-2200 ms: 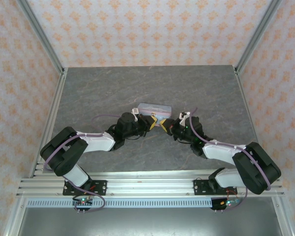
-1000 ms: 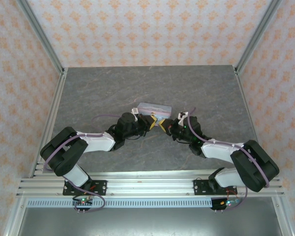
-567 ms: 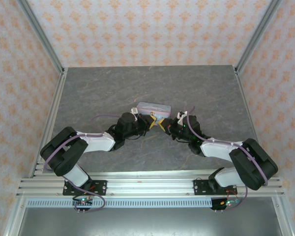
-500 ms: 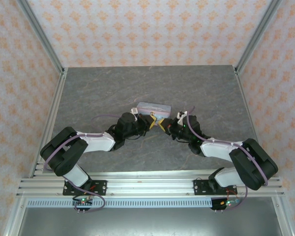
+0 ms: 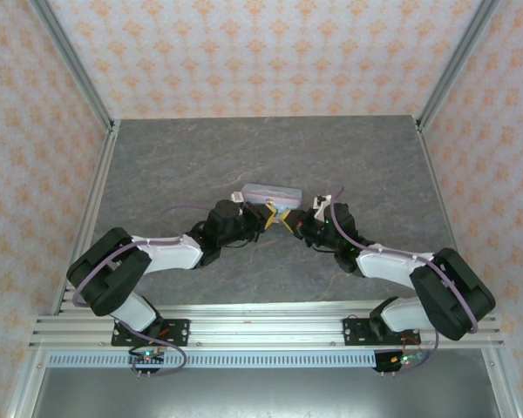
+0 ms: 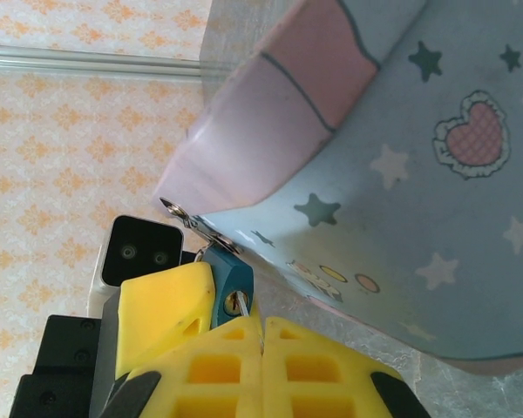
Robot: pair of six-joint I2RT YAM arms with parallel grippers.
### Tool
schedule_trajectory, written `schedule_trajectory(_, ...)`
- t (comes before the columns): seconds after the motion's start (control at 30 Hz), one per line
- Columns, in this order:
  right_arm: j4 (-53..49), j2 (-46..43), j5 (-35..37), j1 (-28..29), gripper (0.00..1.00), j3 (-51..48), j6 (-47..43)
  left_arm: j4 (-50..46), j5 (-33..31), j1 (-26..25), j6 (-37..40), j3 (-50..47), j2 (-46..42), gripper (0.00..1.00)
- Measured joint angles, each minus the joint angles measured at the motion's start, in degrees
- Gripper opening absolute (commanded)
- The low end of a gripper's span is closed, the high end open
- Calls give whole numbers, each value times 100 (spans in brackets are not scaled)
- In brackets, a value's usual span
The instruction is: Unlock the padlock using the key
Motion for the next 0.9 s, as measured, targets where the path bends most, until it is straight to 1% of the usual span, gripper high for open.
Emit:
schedule_trajectory(0.27,68,286,-184,2,0,208,125,-68,-260,4,0,-98,-138,0)
schedule_trajectory(0.53,153,404,-400,-61,0,262,433,-63,-315,11,0,-129,-162,0)
schedule_trajectory(0.73,476,627,-680,-181,0,264,717,-63,-396,11,0,-129,-162,0)
schedule_trajectory(0.9,468,693,-796,-214,0,350,741,-55,-463,11,-15,-133,-162,0)
